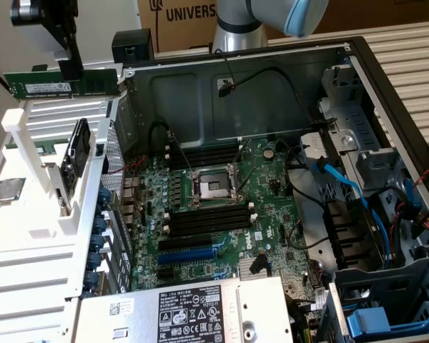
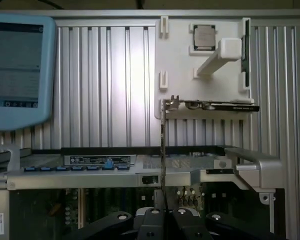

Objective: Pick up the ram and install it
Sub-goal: 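Pick up the ram and move it above insertion slot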

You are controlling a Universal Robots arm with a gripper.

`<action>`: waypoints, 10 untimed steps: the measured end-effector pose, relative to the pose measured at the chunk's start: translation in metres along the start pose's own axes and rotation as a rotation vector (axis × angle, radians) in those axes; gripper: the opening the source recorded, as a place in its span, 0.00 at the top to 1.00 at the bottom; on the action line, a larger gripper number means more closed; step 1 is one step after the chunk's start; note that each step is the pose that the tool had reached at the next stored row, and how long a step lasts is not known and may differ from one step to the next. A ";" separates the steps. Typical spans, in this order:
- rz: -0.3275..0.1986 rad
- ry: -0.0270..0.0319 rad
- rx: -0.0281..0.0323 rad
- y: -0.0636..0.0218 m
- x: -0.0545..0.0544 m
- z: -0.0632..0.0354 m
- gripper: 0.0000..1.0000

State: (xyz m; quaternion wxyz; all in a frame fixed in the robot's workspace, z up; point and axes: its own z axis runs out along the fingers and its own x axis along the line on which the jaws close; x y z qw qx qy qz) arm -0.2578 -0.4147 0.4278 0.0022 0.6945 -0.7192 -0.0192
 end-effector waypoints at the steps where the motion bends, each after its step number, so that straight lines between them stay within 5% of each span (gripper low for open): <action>1: 0.000 0.0001 -0.0014 -0.0040 0.000 -0.0001 0.88; 10: 0.000 0.0006 -0.0151 -0.0410 0.003 -0.0014 0.88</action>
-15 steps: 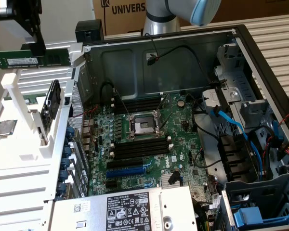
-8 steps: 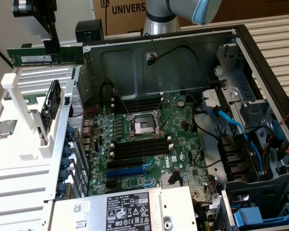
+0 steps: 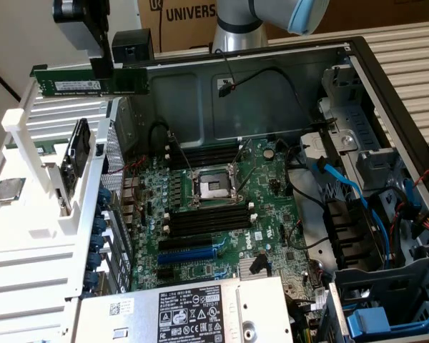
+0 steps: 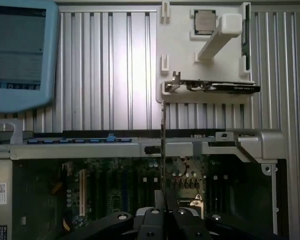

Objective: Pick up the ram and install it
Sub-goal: 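Pick up the ram and move it above insertion slot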

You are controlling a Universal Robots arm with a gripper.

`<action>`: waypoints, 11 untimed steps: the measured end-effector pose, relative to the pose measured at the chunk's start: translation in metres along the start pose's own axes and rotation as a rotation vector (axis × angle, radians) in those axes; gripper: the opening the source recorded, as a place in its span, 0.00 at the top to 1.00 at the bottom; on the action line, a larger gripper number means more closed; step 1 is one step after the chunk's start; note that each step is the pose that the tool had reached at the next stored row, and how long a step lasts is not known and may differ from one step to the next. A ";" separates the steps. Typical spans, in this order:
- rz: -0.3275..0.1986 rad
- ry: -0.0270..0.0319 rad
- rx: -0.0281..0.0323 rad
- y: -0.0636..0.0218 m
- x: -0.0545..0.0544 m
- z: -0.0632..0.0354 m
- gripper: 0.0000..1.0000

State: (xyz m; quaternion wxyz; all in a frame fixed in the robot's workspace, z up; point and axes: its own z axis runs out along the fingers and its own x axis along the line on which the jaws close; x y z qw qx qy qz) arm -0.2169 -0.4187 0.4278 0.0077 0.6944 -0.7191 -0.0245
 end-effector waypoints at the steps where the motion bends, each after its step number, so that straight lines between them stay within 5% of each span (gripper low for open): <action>1: 0.000 0.0001 -0.0024 -0.0043 0.000 -0.0002 0.88; 5: 0.000 0.0002 -0.0062 -0.0210 0.000 -0.0010 0.88; 11: 0.014 0.0006 -0.0059 -0.0287 0.000 -0.0010 0.88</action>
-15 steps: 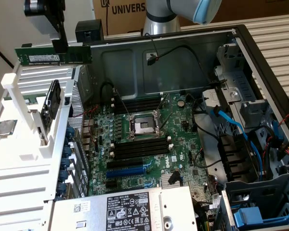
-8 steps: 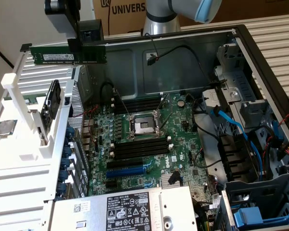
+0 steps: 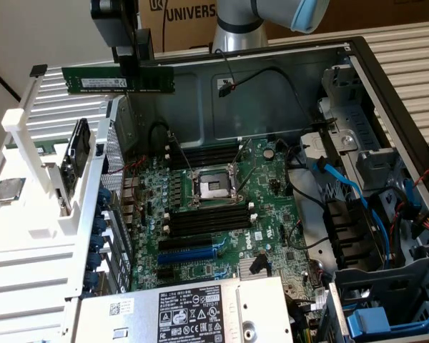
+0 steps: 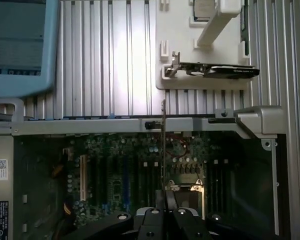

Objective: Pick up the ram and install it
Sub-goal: 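Pick up the ram and move it above insertion slot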

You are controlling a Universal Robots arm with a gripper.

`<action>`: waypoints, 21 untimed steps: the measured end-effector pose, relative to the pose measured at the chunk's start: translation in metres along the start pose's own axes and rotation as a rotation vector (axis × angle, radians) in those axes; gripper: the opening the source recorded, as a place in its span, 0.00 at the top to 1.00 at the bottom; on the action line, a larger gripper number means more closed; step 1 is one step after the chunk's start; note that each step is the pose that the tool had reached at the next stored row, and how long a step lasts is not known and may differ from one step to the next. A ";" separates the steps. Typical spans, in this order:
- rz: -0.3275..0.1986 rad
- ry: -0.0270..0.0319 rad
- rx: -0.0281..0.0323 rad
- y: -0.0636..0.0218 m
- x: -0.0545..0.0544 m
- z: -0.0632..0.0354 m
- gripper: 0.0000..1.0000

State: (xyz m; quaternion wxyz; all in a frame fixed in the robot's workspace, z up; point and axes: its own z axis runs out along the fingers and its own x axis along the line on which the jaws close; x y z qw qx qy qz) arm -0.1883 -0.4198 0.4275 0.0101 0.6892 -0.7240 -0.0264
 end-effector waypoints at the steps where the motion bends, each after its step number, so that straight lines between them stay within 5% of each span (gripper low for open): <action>1: 0.003 -0.0001 0.0001 -0.0015 0.000 0.0001 0.88; 2: 0.003 -0.0001 0.0015 -0.0034 0.000 0.0000 0.88; 3: 0.003 -0.0004 0.0095 -0.0057 0.000 -0.0001 0.88; 8: 0.001 -0.0049 0.0952 -0.0145 -0.001 -0.0005 0.88; 10: 0.000 -0.0061 0.1178 -0.0175 -0.001 -0.0004 0.88; 12: 0.000 -0.0065 0.1228 -0.0209 -0.001 0.0010 0.88; 21: 0.002 -0.0074 0.1234 -0.0413 -0.001 0.0163 0.88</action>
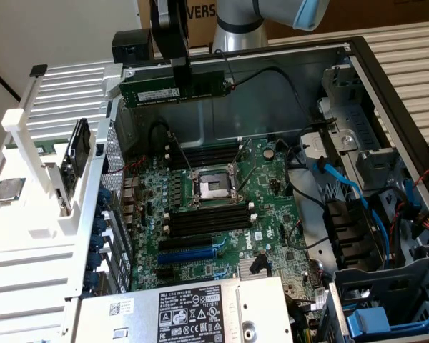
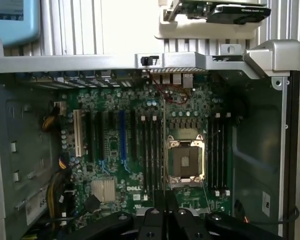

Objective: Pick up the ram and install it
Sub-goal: 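Pick up the ram and move it above insertion slot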

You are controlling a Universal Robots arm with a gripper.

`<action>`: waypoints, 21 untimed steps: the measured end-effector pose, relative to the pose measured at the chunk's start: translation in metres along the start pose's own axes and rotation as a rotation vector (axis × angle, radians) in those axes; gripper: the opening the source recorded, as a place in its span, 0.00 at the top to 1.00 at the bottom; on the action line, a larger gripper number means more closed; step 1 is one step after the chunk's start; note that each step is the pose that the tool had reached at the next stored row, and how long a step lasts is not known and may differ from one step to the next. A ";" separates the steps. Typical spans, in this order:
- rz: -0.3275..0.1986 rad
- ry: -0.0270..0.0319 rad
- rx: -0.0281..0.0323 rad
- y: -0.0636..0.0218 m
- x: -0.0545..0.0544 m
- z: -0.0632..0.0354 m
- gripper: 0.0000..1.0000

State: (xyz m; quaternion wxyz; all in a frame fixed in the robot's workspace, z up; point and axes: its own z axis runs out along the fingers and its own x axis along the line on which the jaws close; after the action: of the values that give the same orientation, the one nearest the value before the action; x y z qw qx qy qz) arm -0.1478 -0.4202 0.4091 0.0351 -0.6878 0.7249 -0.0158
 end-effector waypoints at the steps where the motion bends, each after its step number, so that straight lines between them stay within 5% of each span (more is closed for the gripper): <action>1: 0.001 0.0000 0.0000 0.0000 0.000 0.0016 0.88; 5: 0.004 -0.0012 -0.0002 -0.0017 0.001 0.0127 0.88; 13: 0.004 -0.0016 0.0000 -0.0288 0.000 0.0294 0.88; 21: 0.004 -0.0018 0.0000 -0.0288 0.000 0.0313 0.88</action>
State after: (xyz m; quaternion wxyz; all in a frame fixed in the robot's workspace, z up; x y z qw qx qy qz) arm -0.1168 -0.4206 0.3800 0.0358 -0.6864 0.7262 -0.0152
